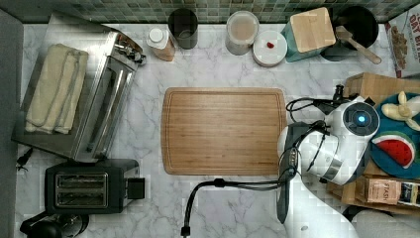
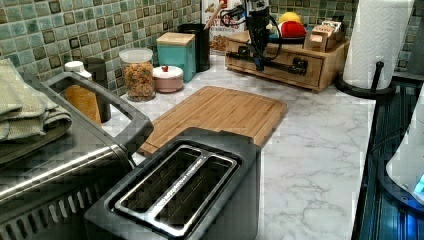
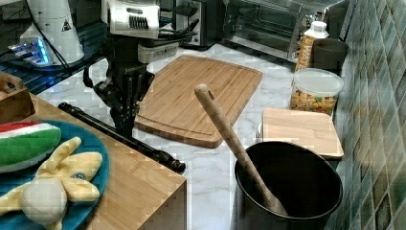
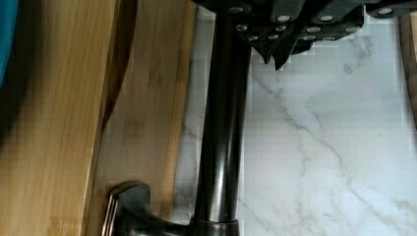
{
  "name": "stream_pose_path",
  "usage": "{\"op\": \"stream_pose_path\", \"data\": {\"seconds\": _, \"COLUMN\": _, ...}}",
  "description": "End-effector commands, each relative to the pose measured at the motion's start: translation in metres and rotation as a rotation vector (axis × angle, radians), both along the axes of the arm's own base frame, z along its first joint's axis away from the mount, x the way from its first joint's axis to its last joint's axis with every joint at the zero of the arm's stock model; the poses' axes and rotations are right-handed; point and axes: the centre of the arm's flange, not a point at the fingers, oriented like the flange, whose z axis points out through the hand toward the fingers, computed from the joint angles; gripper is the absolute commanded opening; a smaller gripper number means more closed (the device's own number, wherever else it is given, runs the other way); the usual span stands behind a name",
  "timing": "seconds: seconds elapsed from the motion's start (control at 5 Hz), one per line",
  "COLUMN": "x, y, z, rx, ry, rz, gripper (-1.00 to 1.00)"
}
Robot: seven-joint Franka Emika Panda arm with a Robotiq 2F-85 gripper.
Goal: Close the drawer.
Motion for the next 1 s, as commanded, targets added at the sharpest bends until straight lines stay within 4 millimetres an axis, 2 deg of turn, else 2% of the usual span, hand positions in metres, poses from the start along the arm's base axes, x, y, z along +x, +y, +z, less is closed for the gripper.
{"op": "stream_pose_path", "data": {"seconds": 0.2, "x": -0.0402, "y": -0.128, "z": 0.0932, "rx": -0.147, "ry": -0.118, "rz": -0.15, "gripper": -1.0}}
{"op": "stream_pose_path", "data": {"seconds": 1.0, "x": -0.0403, "y": -0.1281, "z": 0.0932, "rx": -0.147, "ry": -0.117, "rz": -0.15, "gripper": -1.0}}
